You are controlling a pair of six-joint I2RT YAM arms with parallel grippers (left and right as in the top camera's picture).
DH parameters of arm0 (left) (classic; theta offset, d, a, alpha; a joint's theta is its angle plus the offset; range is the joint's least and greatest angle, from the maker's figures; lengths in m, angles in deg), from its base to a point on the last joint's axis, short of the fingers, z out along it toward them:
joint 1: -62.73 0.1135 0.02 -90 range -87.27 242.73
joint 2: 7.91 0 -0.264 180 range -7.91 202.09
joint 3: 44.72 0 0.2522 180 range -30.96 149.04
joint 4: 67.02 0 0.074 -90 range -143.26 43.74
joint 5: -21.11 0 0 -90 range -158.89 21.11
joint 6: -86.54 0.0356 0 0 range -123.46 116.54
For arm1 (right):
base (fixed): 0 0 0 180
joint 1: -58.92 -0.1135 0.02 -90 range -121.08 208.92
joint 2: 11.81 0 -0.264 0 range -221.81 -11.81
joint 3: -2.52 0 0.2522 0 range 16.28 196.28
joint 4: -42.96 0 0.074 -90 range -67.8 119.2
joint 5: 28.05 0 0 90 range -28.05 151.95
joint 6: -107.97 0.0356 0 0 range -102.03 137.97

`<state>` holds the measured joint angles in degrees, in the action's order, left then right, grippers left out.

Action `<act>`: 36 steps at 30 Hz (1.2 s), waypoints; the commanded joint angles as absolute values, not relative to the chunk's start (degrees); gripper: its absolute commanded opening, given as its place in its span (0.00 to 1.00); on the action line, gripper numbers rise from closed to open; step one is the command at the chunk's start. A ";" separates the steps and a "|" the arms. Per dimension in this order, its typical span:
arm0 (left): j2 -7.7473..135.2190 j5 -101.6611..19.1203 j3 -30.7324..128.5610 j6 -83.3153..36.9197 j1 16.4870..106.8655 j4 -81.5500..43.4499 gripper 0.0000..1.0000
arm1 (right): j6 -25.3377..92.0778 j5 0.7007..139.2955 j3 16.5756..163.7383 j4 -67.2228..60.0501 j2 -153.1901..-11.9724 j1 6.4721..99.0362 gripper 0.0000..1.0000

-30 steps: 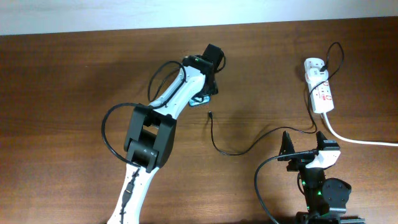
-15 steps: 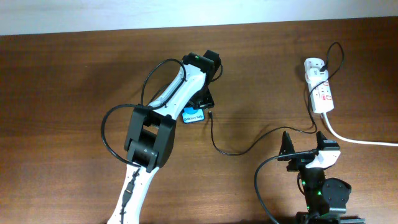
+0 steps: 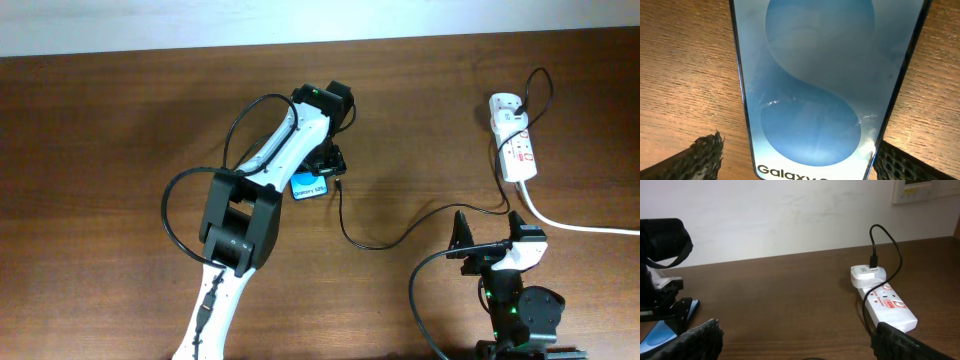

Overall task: Plug charger to phone and switch on socket
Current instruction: 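Lower the left gripper onto the phone and align with its sides, then close the left gripper on the phone's long edges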

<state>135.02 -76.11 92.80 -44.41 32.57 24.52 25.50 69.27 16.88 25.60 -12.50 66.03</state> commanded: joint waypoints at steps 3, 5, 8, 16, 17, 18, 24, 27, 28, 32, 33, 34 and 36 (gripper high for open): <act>140.36 -76.35 92.17 -37.37 33.78 23.08 0.99 | 25.79 68.94 16.60 25.30 -12.06 65.68 0.99; 140.36 -73.68 95.69 -34.14 35.72 24.22 0.99 | 25.79 68.94 16.60 25.30 -12.06 65.68 0.99; 140.36 -67.28 100.32 -29.18 37.93 24.57 0.99 | 25.81 68.94 16.60 25.30 -12.06 65.68 0.99; 140.36 -60.74 102.27 -24.37 40.01 23.36 0.99 | 25.79 68.94 16.60 25.30 -12.06 65.68 0.99; 140.36 -60.77 102.27 -24.37 40.01 23.32 0.99 | 25.79 68.94 16.60 25.30 -12.06 65.68 0.99; 140.36 -61.18 102.27 -24.39 40.01 23.17 0.99 | 25.79 68.94 16.60 25.30 -12.06 65.68 0.99; 140.38 -61.18 102.14 -28.15 39.90 22.69 0.99 | 25.81 68.94 16.60 25.30 -12.06 65.68 0.99; 140.38 -61.18 101.96 -29.57 39.37 22.69 0.99 | 25.81 68.94 16.60 25.30 -12.06 65.68 0.99; 140.38 -61.62 101.68 -29.81 39.11 22.64 0.99 | 25.79 68.94 16.60 25.30 -12.06 65.68 0.99; 140.38 -64.37 99.29 -34.12 38.48 22.16 0.99 | 25.79 68.94 16.60 25.30 -12.06 65.68 0.99; 140.38 -64.37 98.75 -34.12 38.37 22.05 0.99 | 25.79 68.94 16.60 25.30 -12.06 65.68 0.98; 140.38 -64.37 98.35 -34.12 38.32 21.96 0.99 | 25.79 68.94 16.60 25.30 -12.06 65.68 0.99; 140.38 -64.42 97.48 -35.34 38.26 21.35 0.99 | 25.79 68.94 16.60 25.30 -12.06 65.68 0.99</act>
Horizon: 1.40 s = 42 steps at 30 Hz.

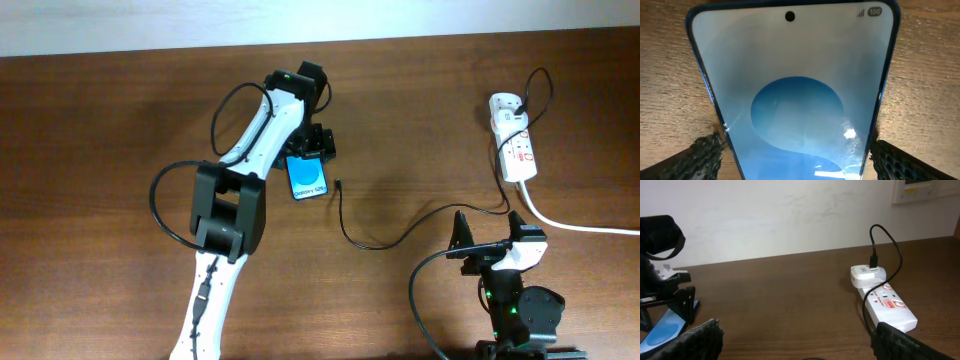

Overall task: Plug charger to phone and switch on socket
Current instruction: 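Close the left gripper on the phone's long edges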

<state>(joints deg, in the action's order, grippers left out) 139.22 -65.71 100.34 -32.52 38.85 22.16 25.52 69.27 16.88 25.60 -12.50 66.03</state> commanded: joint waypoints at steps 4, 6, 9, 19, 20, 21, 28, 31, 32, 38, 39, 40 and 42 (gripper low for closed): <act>140.38 -64.18 95.12 -39.12 38.17 19.30 0.99 | 25.81 68.94 16.60 25.30 -12.06 65.68 0.99; 140.38 -64.15 94.22 -39.32 37.99 19.32 0.99 | 25.79 68.94 16.60 25.30 -12.06 65.68 0.99; 140.38 -64.15 93.28 -40.39 37.73 19.19 0.99 | 25.79 68.94 16.60 25.30 -12.06 65.68 0.99; 140.38 -63.56 92.37 -40.37 37.58 18.12 0.99 | 25.81 68.94 16.60 25.30 -12.06 65.68 0.99; 140.38 -63.56 92.37 -40.37 37.58 17.68 0.99 | 25.79 68.94 16.60 25.30 -12.06 65.68 0.99; 140.38 -63.56 92.37 -40.39 37.58 17.66 0.99 | 25.81 68.94 16.60 25.30 -12.06 65.68 0.99; 140.38 -63.56 92.37 -41.87 37.58 17.46 0.99 | 25.81 68.94 16.60 25.30 -12.06 65.68 0.99; 140.38 -63.56 92.37 -41.87 37.58 17.46 0.95 | 25.79 68.94 16.60 25.30 -12.06 65.68 0.99; 140.38 -63.56 92.37 -41.87 37.58 17.48 0.93 | 25.79 68.94 16.60 25.30 -12.06 65.68 0.98; 140.38 -63.54 91.84 -41.85 37.56 17.51 0.76 | 25.81 68.94 16.60 25.30 -12.06 65.68 0.99; 140.38 -63.54 91.84 -41.85 37.56 17.51 0.73 | 25.79 68.94 16.60 25.30 -12.06 65.68 0.99; 140.38 -63.54 91.84 -41.85 37.56 17.51 0.70 | 25.79 68.94 16.60 25.30 -12.06 65.68 0.99; 140.38 -63.56 91.84 -41.83 37.56 17.48 0.70 | 25.79 68.94 16.60 25.30 -12.06 65.68 0.99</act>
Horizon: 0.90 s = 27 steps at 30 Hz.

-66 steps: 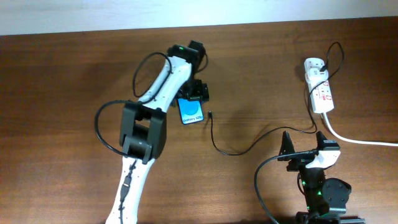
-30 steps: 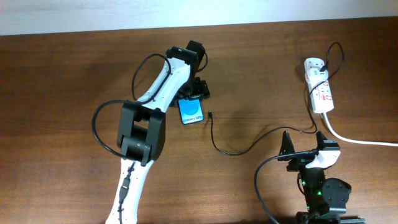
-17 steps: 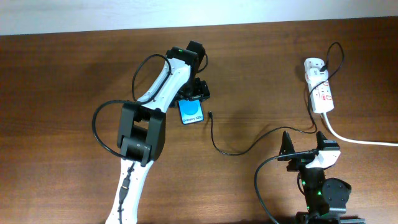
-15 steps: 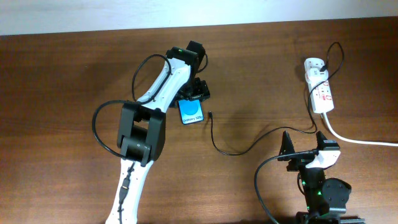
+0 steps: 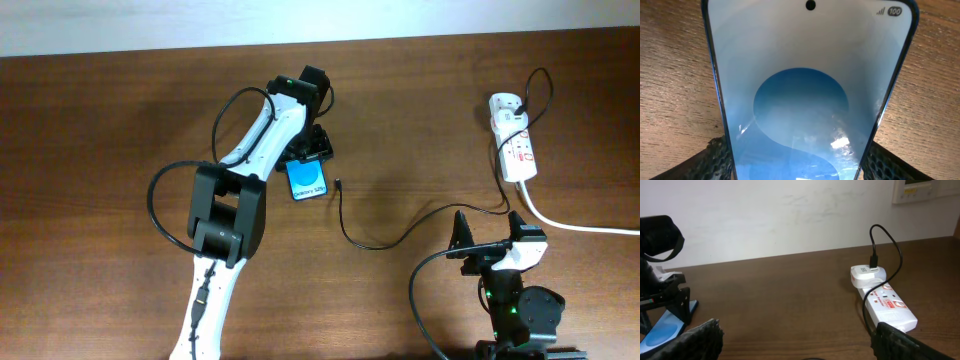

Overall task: Plug charger to phone and switch on socket
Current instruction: 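Close the left gripper on the phone's long edges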

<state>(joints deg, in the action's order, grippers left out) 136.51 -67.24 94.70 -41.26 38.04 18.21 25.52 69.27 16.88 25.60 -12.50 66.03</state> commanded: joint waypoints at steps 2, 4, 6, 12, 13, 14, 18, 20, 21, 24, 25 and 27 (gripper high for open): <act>140.38 -63.59 91.84 -41.81 37.56 17.53 0.69 | 25.79 68.94 16.60 25.30 -12.06 65.68 0.99; 140.38 -63.56 91.84 -41.81 37.58 17.57 0.66 | 25.81 68.94 16.60 25.30 -12.06 65.68 0.99; 140.38 -63.56 91.84 -41.81 37.58 17.72 0.63 | 25.79 68.94 16.60 25.30 -12.06 65.68 0.99; 140.36 -63.54 91.86 -41.81 37.64 18.42 0.54 | 25.79 68.94 16.60 25.30 -12.06 65.68 0.99; 140.36 -63.54 91.89 -41.81 37.64 18.62 0.52 | 25.81 68.94 16.60 25.30 -12.06 65.68 0.99; 140.36 -63.54 91.99 -41.79 37.64 18.86 0.51 | 25.79 68.94 16.60 25.30 -12.06 65.68 0.99; 140.36 -63.54 94.11 -41.18 37.64 20.41 0.48 | 25.79 68.94 16.60 25.30 -12.06 65.68 0.99; 140.36 -63.56 95.71 -41.18 37.64 21.18 0.48 | 25.79 68.94 16.60 25.30 -12.06 65.68 0.99; 140.36 -63.59 97.28 -41.18 37.64 22.03 0.48 | 25.79 68.94 16.60 25.30 -12.06 65.68 0.99; 140.36 -63.74 100.93 -40.65 37.97 24.72 0.47 | 25.79 68.94 16.60 25.30 -12.06 65.68 0.99; 140.36 -63.74 101.85 -39.89 38.02 25.20 0.47 | 25.81 68.94 16.60 25.30 -12.06 65.68 0.99; 140.36 -63.78 103.84 -39.65 38.13 26.71 0.46 | 25.81 68.94 16.60 25.30 -12.06 65.68 0.99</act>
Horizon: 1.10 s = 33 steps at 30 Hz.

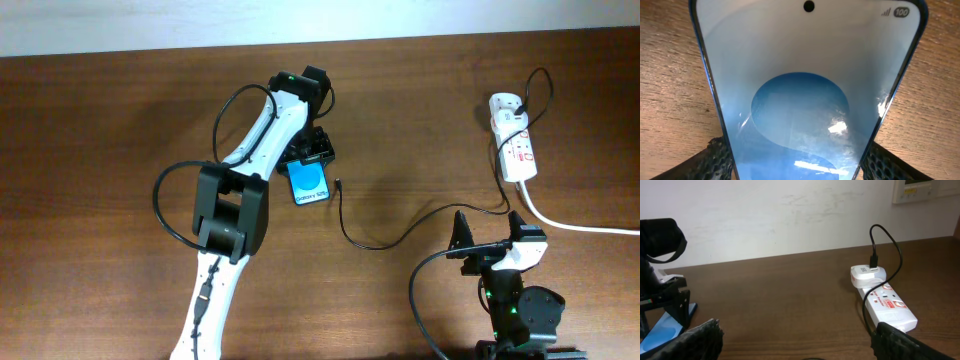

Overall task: Plug charger to phone and switch on socket
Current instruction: 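Close the left gripper on the phone's long edges, then lift the phone with the left gripper and tilt it upright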

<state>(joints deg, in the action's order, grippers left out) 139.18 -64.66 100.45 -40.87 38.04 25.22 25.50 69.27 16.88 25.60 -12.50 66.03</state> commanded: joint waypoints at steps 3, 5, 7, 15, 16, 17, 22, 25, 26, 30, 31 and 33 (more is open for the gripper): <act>140.36 -63.76 106.22 -39.14 38.28 29.09 0.46 | 25.79 68.94 16.60 25.30 -12.06 65.68 0.99; 140.36 -63.76 107.99 -38.55 38.63 30.84 0.46 | 25.79 68.94 16.60 25.30 -12.06 65.68 0.99; 140.36 -63.78 110.07 -38.09 38.93 32.59 0.46 | 25.79 68.94 16.60 25.30 -12.06 65.68 0.99; 140.36 -63.70 116.91 -37.02 39.50 38.05 0.46 | 25.79 68.94 16.60 25.30 -12.06 65.68 0.99; 140.33 -63.70 117.02 -37.02 39.50 38.42 0.46 | 25.79 68.94 16.60 25.30 -12.06 65.68 0.99; 140.33 -63.65 117.06 -37.02 39.50 38.88 0.46 | 25.79 68.94 16.60 25.30 -12.06 65.68 0.99; 140.33 -62.19 117.06 -35.71 39.48 40.54 0.46 | 25.79 68.94 16.60 25.30 -12.06 65.68 0.99; 140.33 -62.17 117.06 -35.73 39.57 40.76 0.46 | 25.79 68.94 16.60 25.30 -12.06 65.68 0.99; 140.31 -62.19 117.06 -35.71 39.79 40.98 0.45 | 25.81 68.94 16.60 25.30 -12.06 65.68 0.99; 140.07 -62.21 117.06 -35.21 40.51 42.12 0.43 | 25.79 68.94 16.60 25.30 -12.06 65.68 0.99; 139.98 -62.23 117.06 -35.03 40.55 42.29 0.43 | 25.81 68.94 16.60 25.32 -12.06 65.68 0.99; 139.52 -62.21 117.06 -34.62 40.86 42.47 0.43 | 25.81 68.94 16.60 25.30 -12.06 65.68 0.99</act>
